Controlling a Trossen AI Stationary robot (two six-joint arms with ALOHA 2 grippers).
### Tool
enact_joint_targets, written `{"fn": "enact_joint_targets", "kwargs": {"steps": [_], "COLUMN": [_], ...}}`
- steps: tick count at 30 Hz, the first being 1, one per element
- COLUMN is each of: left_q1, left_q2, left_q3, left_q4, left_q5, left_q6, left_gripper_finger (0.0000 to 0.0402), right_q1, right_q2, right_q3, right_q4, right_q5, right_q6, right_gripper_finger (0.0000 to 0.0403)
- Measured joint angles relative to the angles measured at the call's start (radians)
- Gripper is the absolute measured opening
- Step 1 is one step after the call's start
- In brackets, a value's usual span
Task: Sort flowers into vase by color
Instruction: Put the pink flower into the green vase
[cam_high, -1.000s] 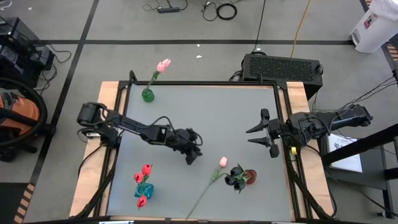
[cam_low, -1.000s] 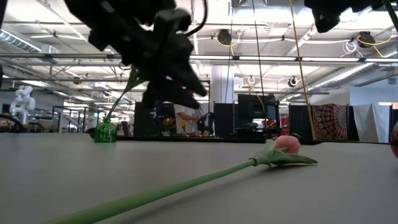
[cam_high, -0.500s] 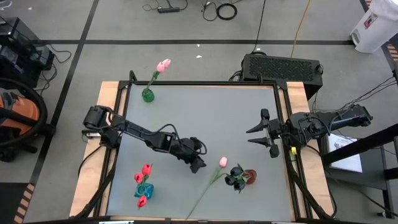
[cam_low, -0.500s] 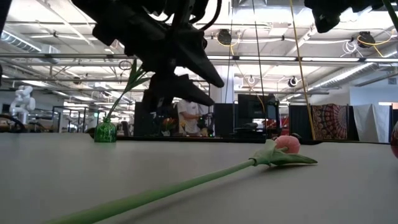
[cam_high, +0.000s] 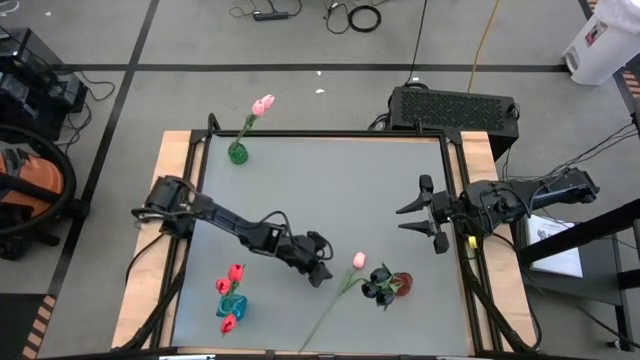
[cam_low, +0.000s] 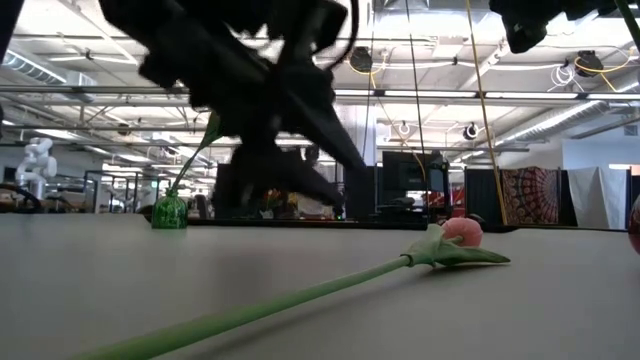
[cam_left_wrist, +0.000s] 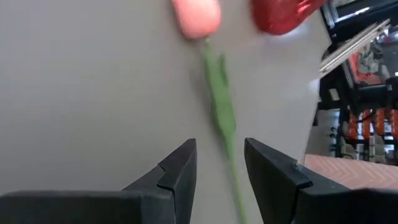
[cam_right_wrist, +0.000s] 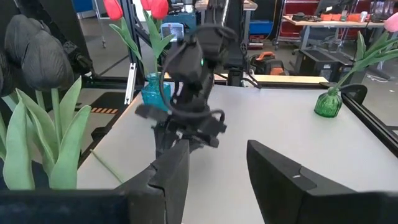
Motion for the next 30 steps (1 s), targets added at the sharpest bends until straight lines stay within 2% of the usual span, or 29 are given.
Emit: {"fn": "enact_joint_targets", "kwargs": {"steps": [7,13,20,30], "left_q1": [0.019,0.012,0.009,0.006], "left_q2": [0.124,0.205,0.216,0.217], "left_q3": [0.094,0.187,0.210,0.210], "left_q4": [0.059,0.026,-0.081,-0.081], "left_q5": [0.099,0.219,0.201,0.138], "left_q6": [0.009,-0.001,-0.026,-0.067], "left_gripper_finger": [0.0141,0.0141,0.0141,0.0141], "right_q1": [0.000,0.000,0.000,0.000], "right_q2": [0.000,-0.001,0.003,0.013], "right_q3": [0.000,0.000,0.000,0.000], "right_q4": [0.000,0.000,-0.009,-0.027], "right_q5": [0.000,0.000,0.000,0.000], "right_q6": [0.000,0.000,0.000,0.000], "right_gripper_finger": [0.0153,0.0153,0.0153,0.0153]}}
